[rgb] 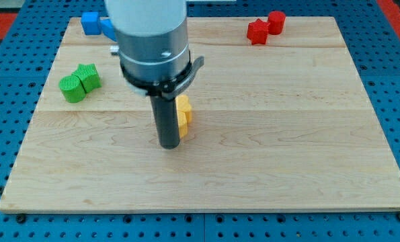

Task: Push the red star to the top right of yellow blocks

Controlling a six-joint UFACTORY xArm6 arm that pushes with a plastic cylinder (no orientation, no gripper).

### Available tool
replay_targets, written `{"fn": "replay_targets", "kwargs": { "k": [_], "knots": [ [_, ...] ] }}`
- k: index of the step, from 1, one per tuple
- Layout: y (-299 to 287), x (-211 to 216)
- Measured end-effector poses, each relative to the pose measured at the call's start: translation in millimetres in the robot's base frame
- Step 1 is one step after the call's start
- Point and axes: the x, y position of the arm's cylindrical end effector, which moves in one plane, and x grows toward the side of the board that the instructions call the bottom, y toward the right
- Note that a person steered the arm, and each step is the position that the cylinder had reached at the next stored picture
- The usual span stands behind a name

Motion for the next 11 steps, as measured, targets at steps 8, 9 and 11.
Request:
{"fn": "replay_targets", "kwargs": {
  "k": [8,9,11],
  "knots": [
    [287,-244],
    [286,-289],
    [199,-286]
  ]
}}
